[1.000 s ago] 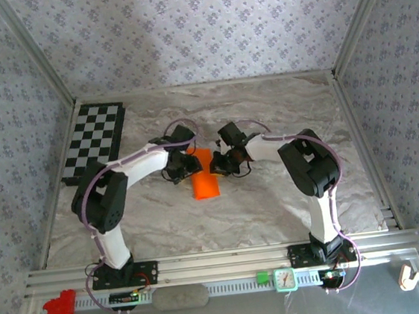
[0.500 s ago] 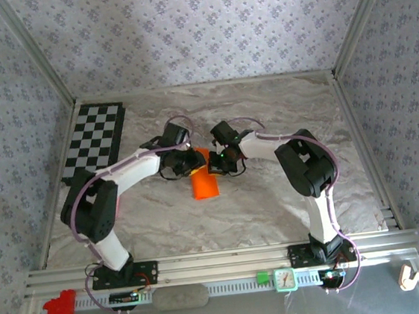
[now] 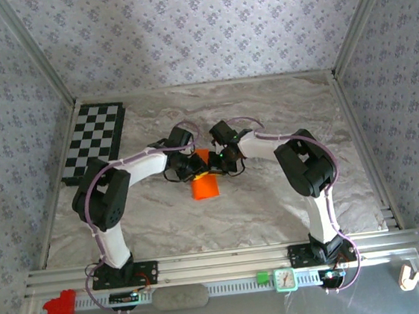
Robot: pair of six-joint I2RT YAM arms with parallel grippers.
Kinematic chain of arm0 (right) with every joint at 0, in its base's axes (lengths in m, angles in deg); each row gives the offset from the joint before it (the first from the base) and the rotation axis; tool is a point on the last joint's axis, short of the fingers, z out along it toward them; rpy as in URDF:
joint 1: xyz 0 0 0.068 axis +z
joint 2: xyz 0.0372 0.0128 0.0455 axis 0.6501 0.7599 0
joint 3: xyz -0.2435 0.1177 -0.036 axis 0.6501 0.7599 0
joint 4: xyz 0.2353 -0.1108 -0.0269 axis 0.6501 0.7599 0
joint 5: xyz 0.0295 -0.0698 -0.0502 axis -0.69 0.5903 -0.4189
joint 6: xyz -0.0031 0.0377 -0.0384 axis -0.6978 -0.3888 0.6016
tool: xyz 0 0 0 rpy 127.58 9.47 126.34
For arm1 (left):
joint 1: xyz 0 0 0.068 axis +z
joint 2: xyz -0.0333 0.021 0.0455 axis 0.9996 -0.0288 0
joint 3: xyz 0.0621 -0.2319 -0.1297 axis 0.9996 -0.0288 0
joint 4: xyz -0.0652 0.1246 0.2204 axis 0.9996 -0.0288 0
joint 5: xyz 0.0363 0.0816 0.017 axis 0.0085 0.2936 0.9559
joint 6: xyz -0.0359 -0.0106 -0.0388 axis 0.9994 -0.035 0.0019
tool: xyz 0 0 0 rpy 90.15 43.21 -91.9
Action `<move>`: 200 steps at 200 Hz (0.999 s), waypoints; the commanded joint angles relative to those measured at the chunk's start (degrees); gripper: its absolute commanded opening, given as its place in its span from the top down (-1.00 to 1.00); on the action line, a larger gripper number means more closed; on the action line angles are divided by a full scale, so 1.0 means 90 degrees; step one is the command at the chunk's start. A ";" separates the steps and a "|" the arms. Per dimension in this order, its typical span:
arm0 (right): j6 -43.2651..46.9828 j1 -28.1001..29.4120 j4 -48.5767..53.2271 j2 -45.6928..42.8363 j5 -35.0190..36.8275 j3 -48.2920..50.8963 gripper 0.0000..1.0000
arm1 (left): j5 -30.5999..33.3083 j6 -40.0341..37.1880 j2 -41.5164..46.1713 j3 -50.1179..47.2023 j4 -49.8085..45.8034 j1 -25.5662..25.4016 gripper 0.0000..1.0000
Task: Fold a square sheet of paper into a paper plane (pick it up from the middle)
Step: First fold the square sheet of paper in half at the center of the table.
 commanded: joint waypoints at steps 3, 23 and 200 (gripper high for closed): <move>0.0098 0.0061 0.1105 0.0692 0.0885 0.0362 0.86 | 0.0170 -0.0138 -0.0252 0.0231 -0.0241 -0.0078 0.65; 0.0112 0.0067 0.1159 0.0707 0.0941 0.0362 0.86 | 0.0236 -0.0121 -0.0348 0.0242 -0.0247 -0.0116 0.68; 0.0843 0.0020 0.1904 0.1018 0.2071 0.0411 0.87 | 0.0403 -0.0663 0.0076 -0.0715 -0.0431 0.0585 0.76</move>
